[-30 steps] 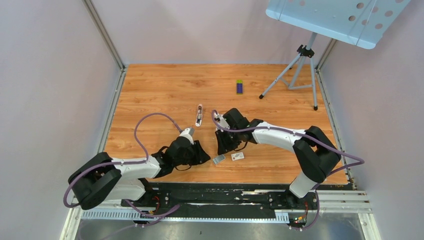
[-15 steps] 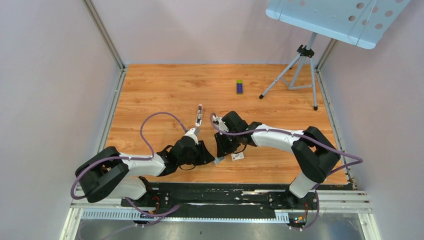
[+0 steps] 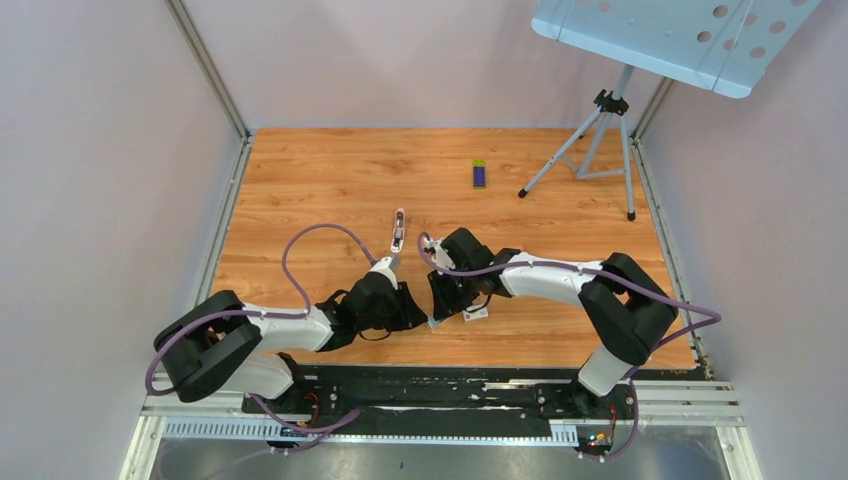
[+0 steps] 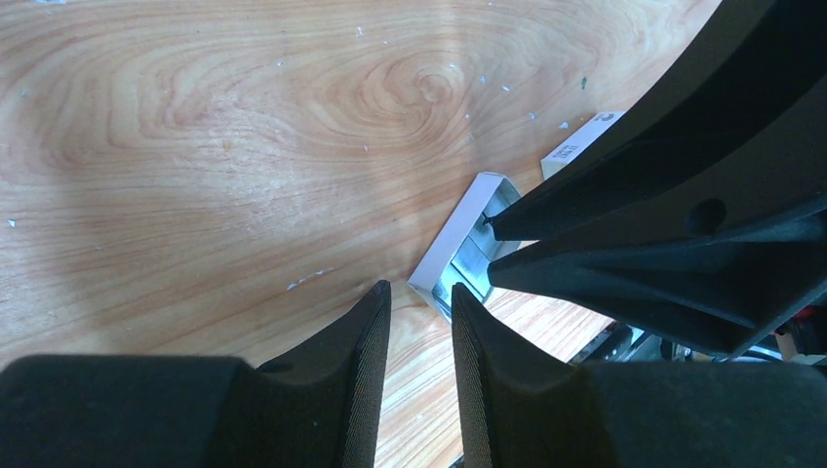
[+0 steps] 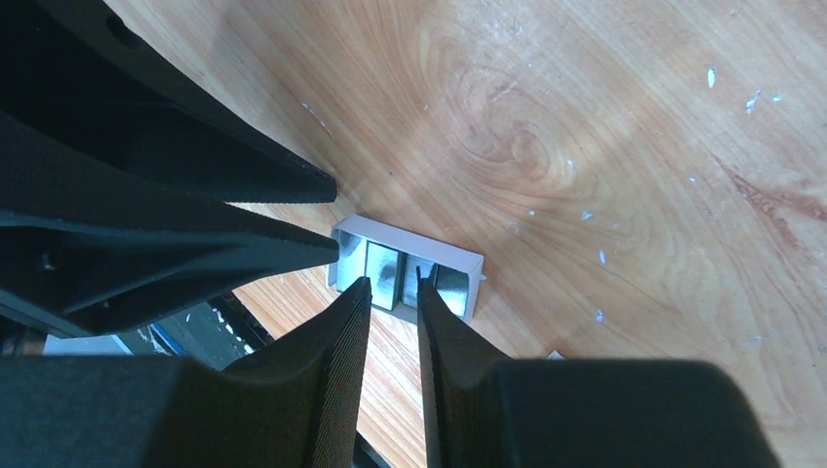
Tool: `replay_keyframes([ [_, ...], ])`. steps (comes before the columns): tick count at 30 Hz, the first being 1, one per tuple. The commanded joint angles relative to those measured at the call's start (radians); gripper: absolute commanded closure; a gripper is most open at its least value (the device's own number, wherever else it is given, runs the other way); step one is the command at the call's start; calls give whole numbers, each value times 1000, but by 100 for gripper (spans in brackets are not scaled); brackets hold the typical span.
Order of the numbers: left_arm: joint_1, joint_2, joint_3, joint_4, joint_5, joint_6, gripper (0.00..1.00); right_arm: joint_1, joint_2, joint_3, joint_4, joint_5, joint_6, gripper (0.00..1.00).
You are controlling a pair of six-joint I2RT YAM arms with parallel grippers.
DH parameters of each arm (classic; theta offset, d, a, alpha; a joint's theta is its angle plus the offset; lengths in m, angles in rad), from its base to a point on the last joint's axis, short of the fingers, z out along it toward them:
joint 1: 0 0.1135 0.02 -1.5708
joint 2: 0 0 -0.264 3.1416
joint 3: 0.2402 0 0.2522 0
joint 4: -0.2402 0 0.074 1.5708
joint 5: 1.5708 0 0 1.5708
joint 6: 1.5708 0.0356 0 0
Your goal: Load the staples into the stapler
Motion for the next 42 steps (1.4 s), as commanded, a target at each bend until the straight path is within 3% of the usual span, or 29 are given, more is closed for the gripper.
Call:
replay_keyframes([
  [1,-8,29,42,-13,-15,18,68,17,28,2,-2,15,11,73],
  [28,-10,67,49,-20,-17,37,81,23,-2,-13,66,-25,60,74],
  [38,-10,34,50,-55,-25,47,83,25,-55,-25,25,57,40,74],
  [42,-10,-12,43,-70,-27,46,89,27,-51,-31,14,67,32,74],
])
